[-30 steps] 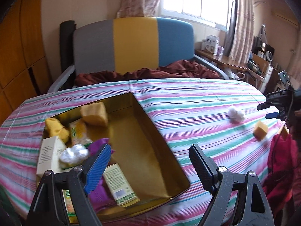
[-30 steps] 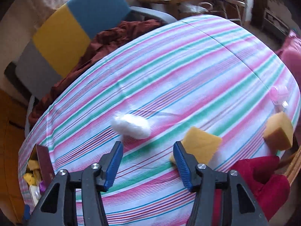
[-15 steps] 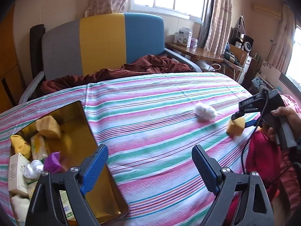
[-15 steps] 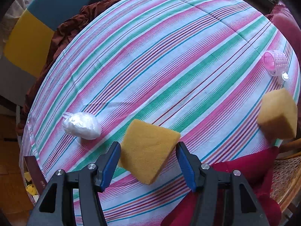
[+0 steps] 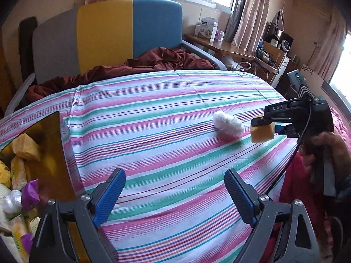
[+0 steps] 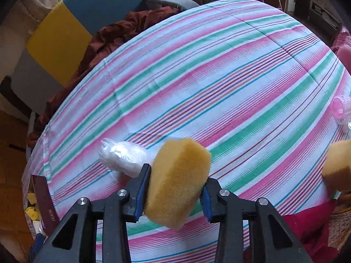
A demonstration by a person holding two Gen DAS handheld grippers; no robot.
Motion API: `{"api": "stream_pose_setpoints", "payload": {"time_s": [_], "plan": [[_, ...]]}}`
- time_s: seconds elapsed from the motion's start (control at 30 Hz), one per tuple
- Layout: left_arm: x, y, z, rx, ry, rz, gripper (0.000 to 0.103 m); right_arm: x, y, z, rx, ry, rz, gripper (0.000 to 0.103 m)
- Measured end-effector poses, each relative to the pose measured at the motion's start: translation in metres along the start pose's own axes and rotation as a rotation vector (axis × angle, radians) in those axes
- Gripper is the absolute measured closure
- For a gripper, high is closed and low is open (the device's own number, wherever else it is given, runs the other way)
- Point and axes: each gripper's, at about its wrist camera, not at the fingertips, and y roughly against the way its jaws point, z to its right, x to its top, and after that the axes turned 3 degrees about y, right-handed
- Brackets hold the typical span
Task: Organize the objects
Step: 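Grasp a yellow sponge on the cloth with the right tool, then grasp the plastic-wrapped ball with the left tool while the right tool holds the sponge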
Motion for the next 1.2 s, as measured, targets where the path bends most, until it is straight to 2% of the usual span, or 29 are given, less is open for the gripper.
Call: {"api": "stream_pose_setpoints", "payload": {"time_s": [0.13,0.27,0.43,0.57,0.8,0.9,1.0,1.03,1.07,1.1,1.13,1.2], "plan": [[0.011,-0.028,0.010,-0.008,0.015,-0.049,0.013,-0.002,0.018,0.004,0.033,-0.032,0.127,0.062],[0.024,-0.053,0.028,-0.012,-0.016,-0.065,0.015,0.012,0.032,0.017,0.113,-0.088,0.224,0.062],[0.043,-0.082,0.053,-0.023,-0.078,-0.070,0.016,0.021,0.030,0.015,0.178,-0.127,0.249,0.062],[0.057,-0.106,0.078,-0.023,-0.169,-0.062,0.014,0.022,0.030,0.018,0.214,-0.141,0.257,0.062],[0.069,-0.139,0.116,-0.021,-0.343,-0.034,0.002,0.017,0.034,0.028,0.250,-0.167,0.258,0.062],[0.073,-0.156,0.124,0.008,-0.408,-0.035,0.002,0.017,0.034,0.029,0.258,-0.170,0.254,0.062],[0.075,-0.169,0.127,0.006,-0.425,-0.040,0.002,0.017,0.033,0.029,0.259,-0.168,0.256,0.062],[0.075,-0.172,0.127,-0.002,-0.427,-0.038,0.005,0.018,0.033,0.029,0.256,-0.166,0.254,0.062],[0.076,-0.175,0.127,-0.022,-0.422,-0.045,0.022,0.018,0.033,0.028,0.251,-0.163,0.254,0.061],[0.076,-0.179,0.126,-0.047,-0.412,-0.069,0.044,0.018,0.033,0.027,0.244,-0.156,0.253,0.061],[0.075,-0.182,0.124,-0.065,-0.396,-0.097,0.051,0.019,0.032,0.025,0.237,-0.145,0.251,0.061],[0.073,-0.179,0.119,-0.074,-0.364,-0.078,0.054,0.019,0.031,0.021,0.217,-0.124,0.245,0.061]]}}
